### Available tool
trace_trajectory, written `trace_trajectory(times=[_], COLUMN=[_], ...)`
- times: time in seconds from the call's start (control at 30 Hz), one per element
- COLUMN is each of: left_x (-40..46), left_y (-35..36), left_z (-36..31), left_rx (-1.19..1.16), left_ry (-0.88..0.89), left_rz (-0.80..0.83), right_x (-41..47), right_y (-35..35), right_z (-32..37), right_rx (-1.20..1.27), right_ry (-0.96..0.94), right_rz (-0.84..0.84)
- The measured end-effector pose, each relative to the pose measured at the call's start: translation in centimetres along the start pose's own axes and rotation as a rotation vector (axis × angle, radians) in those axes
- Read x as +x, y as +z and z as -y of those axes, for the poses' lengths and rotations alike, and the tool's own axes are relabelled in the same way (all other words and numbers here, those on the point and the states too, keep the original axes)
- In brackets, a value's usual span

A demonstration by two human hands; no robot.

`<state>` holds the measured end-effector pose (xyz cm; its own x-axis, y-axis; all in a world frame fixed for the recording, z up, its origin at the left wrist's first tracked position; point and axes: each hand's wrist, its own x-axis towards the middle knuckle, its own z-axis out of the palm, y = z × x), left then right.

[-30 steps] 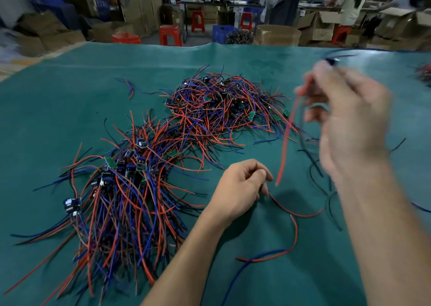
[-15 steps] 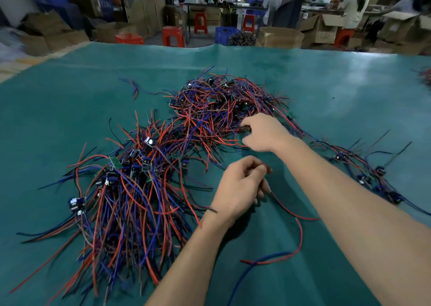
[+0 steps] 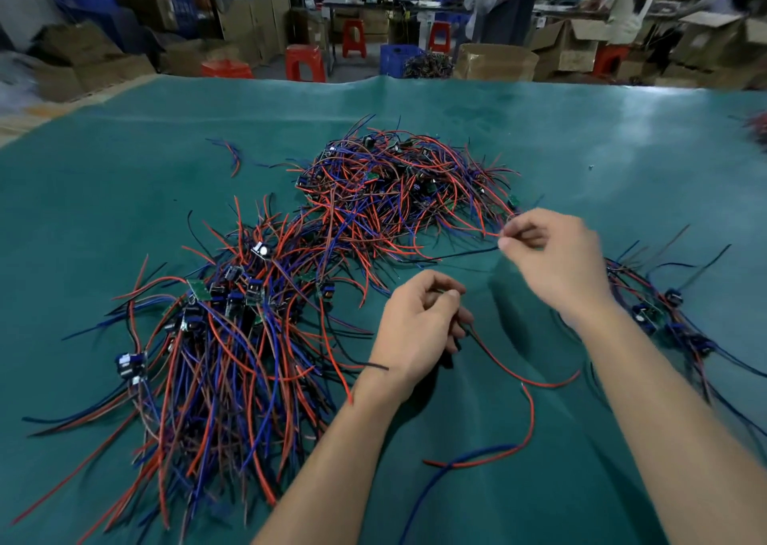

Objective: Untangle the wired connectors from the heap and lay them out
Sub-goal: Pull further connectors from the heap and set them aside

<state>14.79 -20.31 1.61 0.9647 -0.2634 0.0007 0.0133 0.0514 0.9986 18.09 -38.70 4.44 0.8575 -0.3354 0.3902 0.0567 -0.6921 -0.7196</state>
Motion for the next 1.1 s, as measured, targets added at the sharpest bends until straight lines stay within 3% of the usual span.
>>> trace_trajectory(times=[0.1,0.23,0.37,0.47,0.67,0.77,0.83,1.0,1.1], left_x=[0.1,0.2,0.2,0.2,0.1,0.1,0.1,0.2,0.2], left_y=[0.0,0.1,0.1,-0.2,-0.1,-0.1,-0.2,-0.3,-0.4], left_z=[0.1,0.1,-0.1,0.2,0.2,0.4,0.5,0.5,0.6], left_rx=[-0.021,-0.055,-0.106,-0.001,0.034,0.0,-0.045,-0.105,-0.099], left_ry=[0.001,-0.001,-0.031,0.02,0.062,0.073,0.072,0.138,0.162], left_rz=[-0.021,-0.015,-0.014,-0.058,-0.059,-0.036,-0.029,-0.03,-0.029], right_x=[-1.8,-4.6,-6.4,-6.6,-6.5,-6.3,-6.2,-5.7,-5.7], right_y=[-1.5,-1.6,-1.0,-0.3,-0.2,0.1,0.5,-0.2,-0.6], right_z=[1.2,3.3,3.6,3.2,2.7,2.1,1.7,2.1,2.6], right_rx=[0.4,0.737,0.696,0.524,0.063,-0.033,0.029,0.576,0.756], right_ry=[0.073,0.085,0.001,-0.049,-0.117,-0.095,-0.015,0.257,0.339], right_rz=[-0.03,0.173,0.343,0.438,0.215,0.198,0.19,0.272,0.299])
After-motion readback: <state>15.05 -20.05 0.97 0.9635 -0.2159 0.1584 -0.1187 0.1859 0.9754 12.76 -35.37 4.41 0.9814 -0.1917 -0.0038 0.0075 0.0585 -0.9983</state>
